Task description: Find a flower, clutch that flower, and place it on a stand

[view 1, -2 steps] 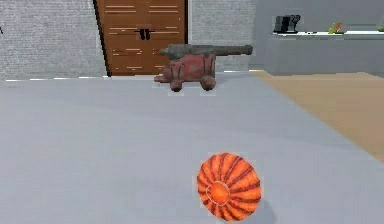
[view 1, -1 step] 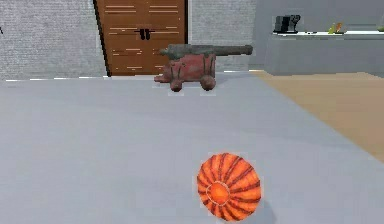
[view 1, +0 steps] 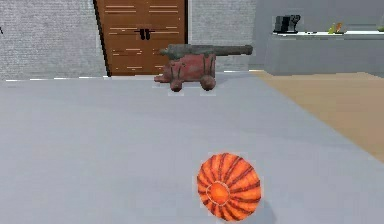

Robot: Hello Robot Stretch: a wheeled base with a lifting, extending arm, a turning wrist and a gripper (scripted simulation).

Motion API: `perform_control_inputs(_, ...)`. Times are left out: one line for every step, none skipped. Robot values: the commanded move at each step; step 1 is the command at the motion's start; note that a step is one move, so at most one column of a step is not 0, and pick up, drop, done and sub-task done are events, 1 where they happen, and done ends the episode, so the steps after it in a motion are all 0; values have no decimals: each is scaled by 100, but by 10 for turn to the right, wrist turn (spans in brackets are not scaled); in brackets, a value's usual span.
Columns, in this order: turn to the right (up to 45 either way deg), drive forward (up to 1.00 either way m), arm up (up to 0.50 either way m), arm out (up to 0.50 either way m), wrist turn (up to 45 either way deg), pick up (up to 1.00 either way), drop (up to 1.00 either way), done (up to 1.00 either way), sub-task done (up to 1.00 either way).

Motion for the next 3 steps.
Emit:
perform_control_inputs(0,0,0,0,450,0,0,0,0)
perform_control_inputs(0,0,0,0,300,0,0,0,0)
perform_control_inputs(0,0,-30,0,0,0,0,0,0)
